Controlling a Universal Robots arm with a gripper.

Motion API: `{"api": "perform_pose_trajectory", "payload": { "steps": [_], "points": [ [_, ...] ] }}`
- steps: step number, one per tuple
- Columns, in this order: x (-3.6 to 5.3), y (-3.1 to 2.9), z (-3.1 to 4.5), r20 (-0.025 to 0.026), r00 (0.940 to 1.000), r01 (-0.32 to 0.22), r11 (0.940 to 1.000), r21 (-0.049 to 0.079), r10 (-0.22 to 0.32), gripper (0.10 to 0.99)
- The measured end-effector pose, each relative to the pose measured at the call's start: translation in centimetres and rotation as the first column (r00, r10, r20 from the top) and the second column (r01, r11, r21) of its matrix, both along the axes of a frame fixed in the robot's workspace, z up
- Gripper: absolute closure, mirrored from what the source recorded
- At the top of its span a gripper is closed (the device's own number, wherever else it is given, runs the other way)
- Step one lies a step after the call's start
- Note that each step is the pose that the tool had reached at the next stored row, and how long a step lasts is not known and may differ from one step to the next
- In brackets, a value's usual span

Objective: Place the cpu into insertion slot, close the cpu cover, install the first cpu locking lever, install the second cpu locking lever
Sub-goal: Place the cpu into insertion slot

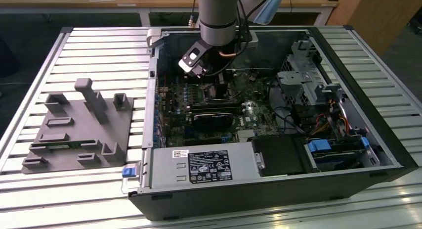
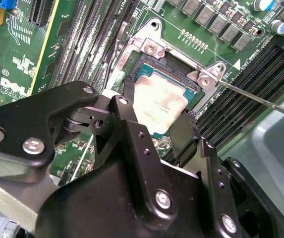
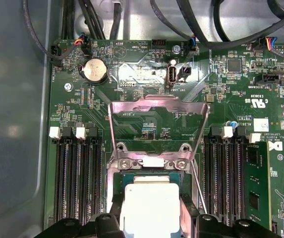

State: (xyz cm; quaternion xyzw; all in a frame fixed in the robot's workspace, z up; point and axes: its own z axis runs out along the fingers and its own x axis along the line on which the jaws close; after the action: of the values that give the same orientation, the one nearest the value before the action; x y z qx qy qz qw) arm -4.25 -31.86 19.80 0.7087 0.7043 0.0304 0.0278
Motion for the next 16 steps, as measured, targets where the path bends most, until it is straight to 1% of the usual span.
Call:
{"api": "perform_pose_trajectory", "payload": {
  "steps": [2, 3, 4, 16],
  "points": [
    [0.02, 0.00, -0.01, -0.0072, 1.0000, 0.000, 1.0000, 0.000, 0.000, 0.553],
    [0.02, 0.00, -0.01, -0.0098, 1.0000, 0.000, 1.0000, -0.001, 0.000, 0.553],
    [0.02, -0.01, -0.01, -0.0108, 0.9999, 0.000, 1.0000, -0.001, 0.000, 0.553],
    [0.03, -0.09, -0.21, -0.0108, 0.9999, 0.000, 1.0000, -0.001, 0.000, 0.553]
  ]
}}
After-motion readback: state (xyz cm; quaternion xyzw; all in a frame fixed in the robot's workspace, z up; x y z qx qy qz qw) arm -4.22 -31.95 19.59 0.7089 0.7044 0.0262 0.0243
